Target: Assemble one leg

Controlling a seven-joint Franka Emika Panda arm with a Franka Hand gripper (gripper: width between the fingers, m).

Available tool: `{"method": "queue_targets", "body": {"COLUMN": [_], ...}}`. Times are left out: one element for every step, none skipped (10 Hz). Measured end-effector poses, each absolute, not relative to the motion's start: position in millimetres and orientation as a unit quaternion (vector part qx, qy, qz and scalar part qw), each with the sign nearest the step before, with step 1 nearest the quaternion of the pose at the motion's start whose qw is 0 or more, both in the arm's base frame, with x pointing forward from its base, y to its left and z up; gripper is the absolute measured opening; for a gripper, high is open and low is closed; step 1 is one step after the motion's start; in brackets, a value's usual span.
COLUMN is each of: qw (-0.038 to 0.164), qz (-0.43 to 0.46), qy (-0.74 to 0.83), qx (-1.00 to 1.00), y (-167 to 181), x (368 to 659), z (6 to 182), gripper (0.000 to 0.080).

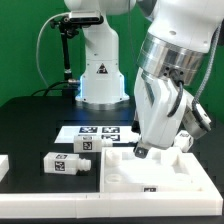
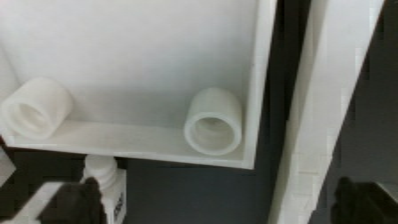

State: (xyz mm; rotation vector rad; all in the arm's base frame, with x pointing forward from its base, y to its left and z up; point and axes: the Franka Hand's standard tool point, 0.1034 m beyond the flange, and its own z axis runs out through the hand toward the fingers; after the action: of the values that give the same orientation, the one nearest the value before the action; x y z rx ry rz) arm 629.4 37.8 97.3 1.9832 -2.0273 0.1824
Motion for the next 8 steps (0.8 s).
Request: {"method": "queue_targets", "body": {"qw": [0.149,0.149,0.147,0.143,0.134,0.105,0.085,0.101], "qz": [0.064,0.064,0.064,0.063,0.056,0.052,0.046,0.039], "qy": [-0.705,-0.705,-0.714,-0.728,-0.741,-0.771,-0.786,-0.779], "qx": [0.690,0.690,0.682,0.668,0.655,0.625,0.611,0.617], "y": [37.7,37.7,37.2,34.5,33.7,41.1,48.5,46.0], "x": [629.4,629.5,628.0,621.6,610.2,602.0,596.4,596.6], "z": [97.1,97.0,98.4,103.7,106.0,107.9,109.7,110.0], "gripper": [0.0649,0.0649,0.0649,0.0649,0.0649,0.0649,0.0649,0.0649]}}
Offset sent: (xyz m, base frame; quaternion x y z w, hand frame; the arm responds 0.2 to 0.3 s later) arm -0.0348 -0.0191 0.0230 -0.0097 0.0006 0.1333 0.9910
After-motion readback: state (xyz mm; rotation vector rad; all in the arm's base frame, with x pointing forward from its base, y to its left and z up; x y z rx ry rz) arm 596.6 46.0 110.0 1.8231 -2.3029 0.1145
